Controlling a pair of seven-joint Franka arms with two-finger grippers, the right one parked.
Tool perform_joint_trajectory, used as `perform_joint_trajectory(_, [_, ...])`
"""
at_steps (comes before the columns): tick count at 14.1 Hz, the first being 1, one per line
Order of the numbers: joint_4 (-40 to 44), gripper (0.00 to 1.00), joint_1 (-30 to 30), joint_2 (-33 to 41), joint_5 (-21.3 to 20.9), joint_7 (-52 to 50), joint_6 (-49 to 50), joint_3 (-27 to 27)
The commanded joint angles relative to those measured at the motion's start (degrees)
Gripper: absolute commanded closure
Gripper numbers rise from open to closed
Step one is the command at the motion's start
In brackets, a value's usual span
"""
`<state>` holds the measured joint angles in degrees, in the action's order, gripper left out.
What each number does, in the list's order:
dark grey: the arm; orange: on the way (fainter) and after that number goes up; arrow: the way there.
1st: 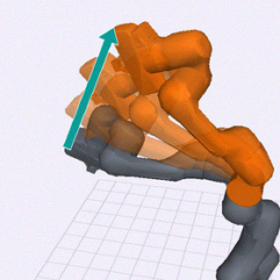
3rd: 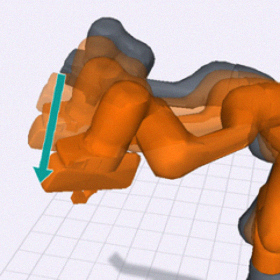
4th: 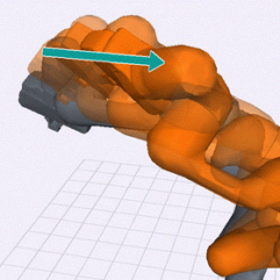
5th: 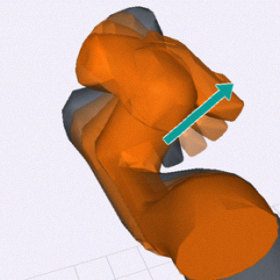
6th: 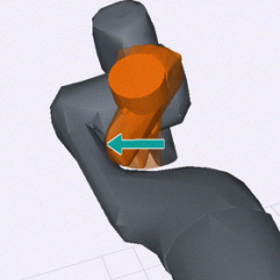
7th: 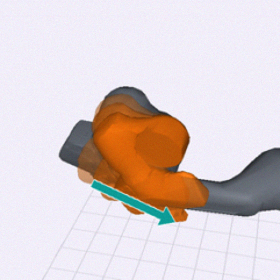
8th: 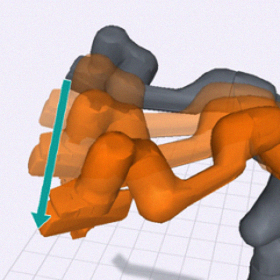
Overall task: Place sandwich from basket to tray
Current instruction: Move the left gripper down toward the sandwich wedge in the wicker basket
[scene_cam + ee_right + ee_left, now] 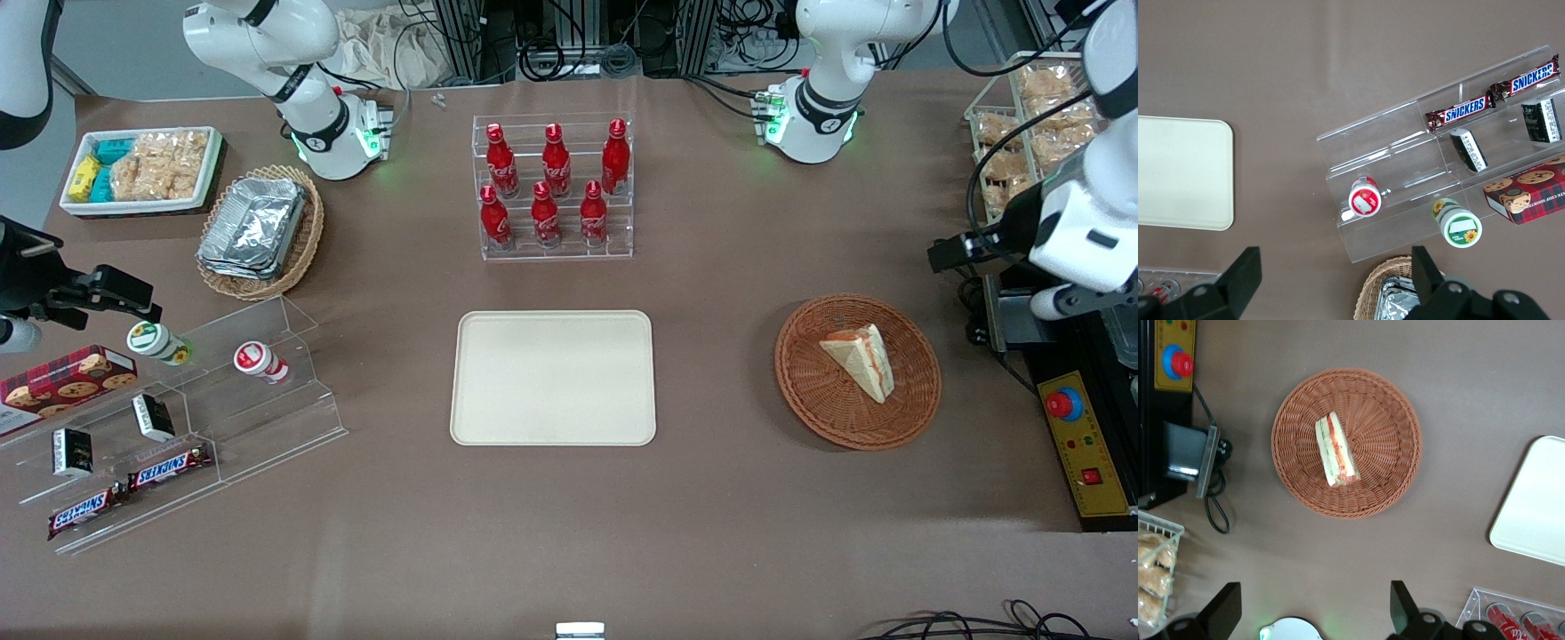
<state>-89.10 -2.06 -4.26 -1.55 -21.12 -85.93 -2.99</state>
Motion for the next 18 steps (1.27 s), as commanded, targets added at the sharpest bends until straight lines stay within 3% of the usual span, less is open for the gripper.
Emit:
perform_joint_trajectory(1, [-6.3, 0.00, 0.4, 1.2, -0.4, -5.6, -5.5, 2.2])
perform_joint_trajectory(6, [-18.6, 0.00, 0.6, 1.3, 1.1, -15.2, -20.4, 4.0])
perform_joint_trajectory(10, [-28.0, 0.00, 0.8, 0.7, 4.3, -18.9, -32.5, 4.0])
perform_joint_trajectory(13, [-35.6, 0.00, 0.8, -0.9, 4.2, -20.7, -44.3, 3.9])
perform_joint_trajectory(18, [-36.9, 0.00, 0.8, -6.5, 3.9, -21.3, -50.7, 3.9])
